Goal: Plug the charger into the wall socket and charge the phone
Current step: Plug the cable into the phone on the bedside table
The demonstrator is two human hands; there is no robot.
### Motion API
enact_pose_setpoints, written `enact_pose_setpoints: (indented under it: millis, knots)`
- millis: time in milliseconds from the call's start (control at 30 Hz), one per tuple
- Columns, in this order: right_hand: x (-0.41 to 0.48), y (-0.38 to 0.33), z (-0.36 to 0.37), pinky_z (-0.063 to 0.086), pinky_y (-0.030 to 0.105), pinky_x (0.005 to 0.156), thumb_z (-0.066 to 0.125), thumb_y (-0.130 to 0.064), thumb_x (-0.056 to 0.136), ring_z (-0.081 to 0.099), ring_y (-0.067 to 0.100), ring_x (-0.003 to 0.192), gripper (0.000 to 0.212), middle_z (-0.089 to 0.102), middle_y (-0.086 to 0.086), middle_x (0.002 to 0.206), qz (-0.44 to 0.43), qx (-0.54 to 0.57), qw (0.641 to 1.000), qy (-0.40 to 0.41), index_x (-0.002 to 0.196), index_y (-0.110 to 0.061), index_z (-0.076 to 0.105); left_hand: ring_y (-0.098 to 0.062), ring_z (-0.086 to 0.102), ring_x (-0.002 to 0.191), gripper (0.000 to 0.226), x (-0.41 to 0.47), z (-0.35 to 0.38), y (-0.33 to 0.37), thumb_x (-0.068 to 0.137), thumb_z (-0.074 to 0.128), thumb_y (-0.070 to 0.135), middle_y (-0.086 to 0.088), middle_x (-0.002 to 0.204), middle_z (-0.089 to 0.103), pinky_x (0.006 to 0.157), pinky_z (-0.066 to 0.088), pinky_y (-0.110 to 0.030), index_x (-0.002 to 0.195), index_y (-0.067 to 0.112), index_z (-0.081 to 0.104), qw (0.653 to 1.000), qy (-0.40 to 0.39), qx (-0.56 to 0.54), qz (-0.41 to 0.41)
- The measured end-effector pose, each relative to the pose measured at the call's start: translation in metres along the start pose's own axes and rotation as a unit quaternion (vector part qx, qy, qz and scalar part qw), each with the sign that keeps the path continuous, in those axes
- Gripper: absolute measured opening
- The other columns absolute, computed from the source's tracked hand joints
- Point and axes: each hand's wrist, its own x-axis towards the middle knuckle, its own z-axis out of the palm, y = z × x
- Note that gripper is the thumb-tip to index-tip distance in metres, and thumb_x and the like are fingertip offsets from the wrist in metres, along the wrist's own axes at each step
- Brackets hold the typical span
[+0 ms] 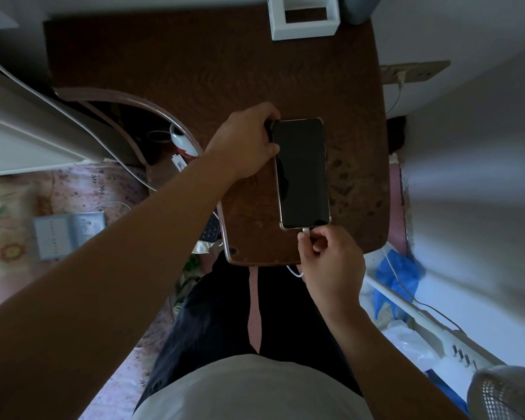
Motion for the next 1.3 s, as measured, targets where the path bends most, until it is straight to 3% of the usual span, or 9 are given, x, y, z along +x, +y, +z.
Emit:
enact_pose_setpoints:
  millis: [233, 433, 700, 800, 900, 1100, 1233, 1300]
  knots:
    - [0.0, 0.0, 0.0, 0.036, 0.011, 0.052, 0.071, -0.028, 0.083, 0.055, 0.004, 0.061, 0.013, 0.068, -0.004, 0.074, 0.003, 0.006, 1.0, -0.002, 0.081, -0.016, 0.068, 0.001, 0.05, 0.066, 0.038, 0.0, 0.0, -0.002, 0.082, 0.067, 0.019, 0.007, 0.085, 0.057, 0.057, 0.032, -0.012, 0.117, 0.02, 0.054, 1.0, 0.004, 0.001, -0.003]
    - [0.0, -0.001, -0.002, 0.047, 0.024, 0.054, 0.071, -0.027, 0.083, 0.059, 0.01, 0.062, 0.012, 0.068, -0.001, 0.075, 0.008, 0.01, 1.0, -0.006, 0.082, -0.015, 0.068, 0.001, 0.051, 0.066, 0.037, -0.001, 0.0, -0.004, 0.082, 0.066, 0.018, 0.005, 0.085, 0.058, 0.058, 0.032, -0.012, 0.118, 0.019, 0.054, 1.0, 0.001, -0.005, -0.004]
    - [0.0, -0.001, -0.002, 0.052, 0.03, 0.055, 0.071, -0.027, 0.082, 0.061, 0.011, 0.064, 0.011, 0.069, -0.001, 0.076, 0.011, 0.013, 1.0, -0.005, 0.082, -0.016, 0.068, 0.001, 0.051, 0.066, 0.038, -0.002, 0.002, -0.004, 0.082, 0.066, 0.016, 0.004, 0.087, 0.06, 0.057, 0.031, -0.01, 0.118, 0.019, 0.054, 1.0, 0.009, -0.003, -0.009]
    - [0.0, 0.001, -0.001, 0.049, 0.028, 0.054, 0.072, -0.028, 0.082, 0.059, 0.009, 0.063, 0.012, 0.068, -0.002, 0.074, 0.005, 0.008, 1.0, 0.0, 0.081, -0.017, 0.067, -0.004, 0.053, 0.069, 0.038, -0.004, 0.003, -0.003, 0.08, 0.066, 0.015, 0.004, 0.085, 0.061, 0.057, 0.032, -0.011, 0.117, 0.019, 0.055, 1.0, 0.021, -0.007, -0.015]
    - [0.0, 0.003, -0.002, 0.044, 0.024, 0.054, 0.072, -0.028, 0.081, 0.053, 0.004, 0.061, 0.013, 0.067, -0.003, 0.073, -0.012, 0.007, 1.0, 0.007, 0.08, -0.016, 0.067, 0.0, 0.051, 0.066, 0.042, -0.008, 0.005, -0.001, 0.081, 0.065, 0.013, 0.003, 0.086, 0.06, 0.058, 0.032, -0.01, 0.121, 0.019, 0.054, 0.999, 0.025, -0.009, -0.022]
    - [0.002, 0.01, -0.002, 0.038, 0.018, 0.049, 0.075, -0.025, 0.08, 0.06, 0.009, 0.059, 0.014, 0.067, -0.002, 0.072, -0.061, 0.014, 0.998, 0.011, 0.078, -0.014, 0.067, -0.011, 0.051, 0.084, 0.059, -0.02, 0.017, 0.005, 0.081, 0.064, 0.012, 0.002, 0.099, 0.052, 0.077, 0.04, -0.025, 0.136, 0.019, 0.045, 0.996, 0.067, -0.007, -0.054]
    - [0.004, 0.014, -0.003, 0.039, 0.019, 0.048, 0.074, -0.026, 0.082, 0.059, 0.011, 0.057, 0.015, 0.067, -0.001, 0.071, -0.081, 0.026, 0.996, 0.002, 0.078, -0.013, 0.067, -0.016, 0.053, 0.084, 0.054, -0.037, 0.028, 0.009, 0.079, 0.061, 0.012, -0.004, 0.106, 0.054, 0.078, 0.043, -0.028, 0.131, 0.021, 0.05, 0.991, 0.112, -0.015, -0.071]
    - [0.004, 0.014, -0.004, 0.04, 0.02, 0.049, 0.072, -0.027, 0.083, 0.058, 0.011, 0.058, 0.016, 0.067, 0.0, 0.073, -0.082, 0.028, 0.996, -0.01, 0.08, -0.013, 0.067, -0.023, 0.057, 0.093, 0.05, -0.052, 0.034, 0.009, 0.08, 0.06, 0.014, -0.009, 0.111, 0.054, 0.085, 0.048, -0.034, 0.129, 0.021, 0.052, 0.988, 0.126, -0.012, -0.086]
